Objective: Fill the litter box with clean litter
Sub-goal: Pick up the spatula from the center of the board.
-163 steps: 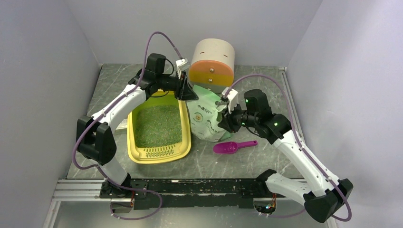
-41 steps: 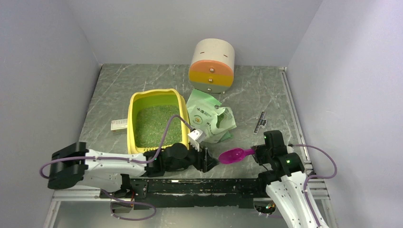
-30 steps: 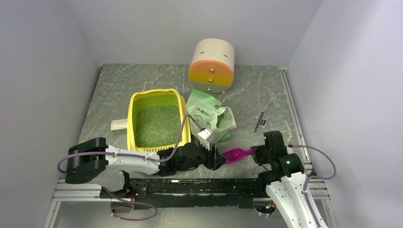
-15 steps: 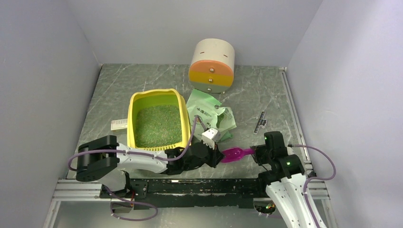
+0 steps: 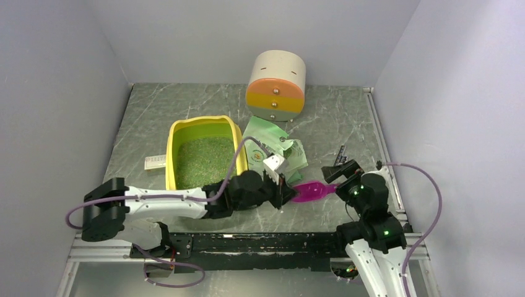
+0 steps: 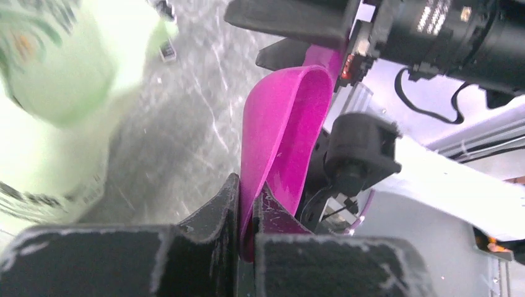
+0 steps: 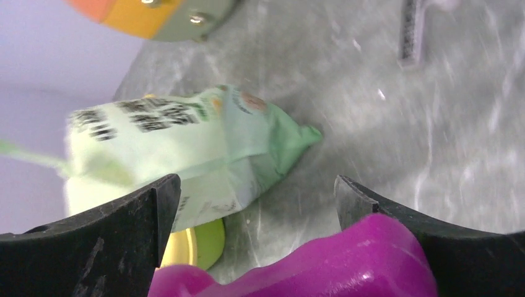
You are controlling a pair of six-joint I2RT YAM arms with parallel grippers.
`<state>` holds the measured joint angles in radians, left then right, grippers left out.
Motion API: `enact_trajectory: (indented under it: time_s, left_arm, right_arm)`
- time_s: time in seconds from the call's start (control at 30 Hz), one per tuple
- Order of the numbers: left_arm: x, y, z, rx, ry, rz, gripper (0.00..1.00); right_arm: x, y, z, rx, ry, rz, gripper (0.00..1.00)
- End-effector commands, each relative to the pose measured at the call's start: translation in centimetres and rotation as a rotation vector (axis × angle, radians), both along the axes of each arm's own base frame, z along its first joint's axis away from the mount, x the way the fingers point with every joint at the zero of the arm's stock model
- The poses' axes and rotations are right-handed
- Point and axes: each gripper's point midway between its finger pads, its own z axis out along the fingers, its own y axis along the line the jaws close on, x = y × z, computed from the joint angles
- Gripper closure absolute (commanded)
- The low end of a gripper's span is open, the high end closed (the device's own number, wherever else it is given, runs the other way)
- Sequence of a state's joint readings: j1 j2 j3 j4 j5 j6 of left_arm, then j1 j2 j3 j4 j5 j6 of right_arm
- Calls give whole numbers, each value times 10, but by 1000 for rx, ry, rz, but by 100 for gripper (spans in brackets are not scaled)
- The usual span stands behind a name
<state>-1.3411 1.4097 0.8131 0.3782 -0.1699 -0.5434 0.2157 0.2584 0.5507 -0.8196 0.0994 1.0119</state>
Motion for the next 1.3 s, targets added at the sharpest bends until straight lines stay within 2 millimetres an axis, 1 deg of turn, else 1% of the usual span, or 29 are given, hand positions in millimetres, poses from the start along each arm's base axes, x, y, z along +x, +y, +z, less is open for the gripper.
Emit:
enact_trajectory:
  time_s: [0.0, 0.1, 0.17, 0.3, 0.4, 0.47, 0.53, 0.6, 0.7, 0.77, 0.83, 0.9, 0.97, 1.03, 1.13, 1.2, 1.27]
  left_arm:
    - [-18, 3, 54, -41, -47, -211, 95]
    - [-11, 18, 72, -28, -73, -231, 95]
    - [-3, 31, 81, -33, -61, -258, 95]
    - [26, 62, 93, -10, -66, -219, 95]
    - [49, 82, 97, 16, -68, -156, 95]
    - [62, 93, 100, 13, -63, -130, 95]
    - [70, 100, 105, -6, -67, -122, 95]
    - [79, 108, 109, -14, -68, -110, 95]
    - [90, 119, 110, -11, -62, -123, 95]
    - [93, 126, 112, -27, -66, -153, 95]
    - [88, 131, 113, -56, -65, -235, 95]
    - [89, 139, 111, -86, -48, -285, 95]
    - [97, 152, 107, -93, -31, -302, 95]
    - [100, 160, 108, -99, -37, -319, 95]
    - [101, 163, 115, -124, -52, -335, 95]
    - [104, 163, 113, -108, -50, -347, 95]
    - [106, 164, 110, -89, -51, -359, 95]
  right_arm:
    - [16, 14, 100, -279, -436, 258, 1]
    - [13, 37, 138, -346, -557, 438, 0]
    - [10, 56, 152, -351, -593, 572, 0]
    - [9, 81, 162, -366, -613, 778, 0]
    - [0, 97, 179, -339, -680, 892, 0]
    - [-5, 103, 191, -312, -722, 925, 0]
    - [-8, 107, 198, -295, -759, 945, 0]
    - [-11, 111, 199, -282, -773, 977, 0]
    - [-14, 117, 196, -270, -780, 1037, 0]
    - [-18, 123, 190, -256, -787, 1105, 0]
    - [-18, 129, 191, -220, -799, 1142, 0]
    - [-22, 136, 192, -169, -814, 1212, 0]
    - [-19, 140, 193, -139, -808, 1242, 0]
    - [-17, 143, 192, -106, -794, 1274, 0]
    - [-13, 147, 187, -62, -759, 1299, 0]
    - [-11, 147, 186, -52, -754, 1293, 0]
    - [-12, 147, 190, -39, -769, 1281, 0]
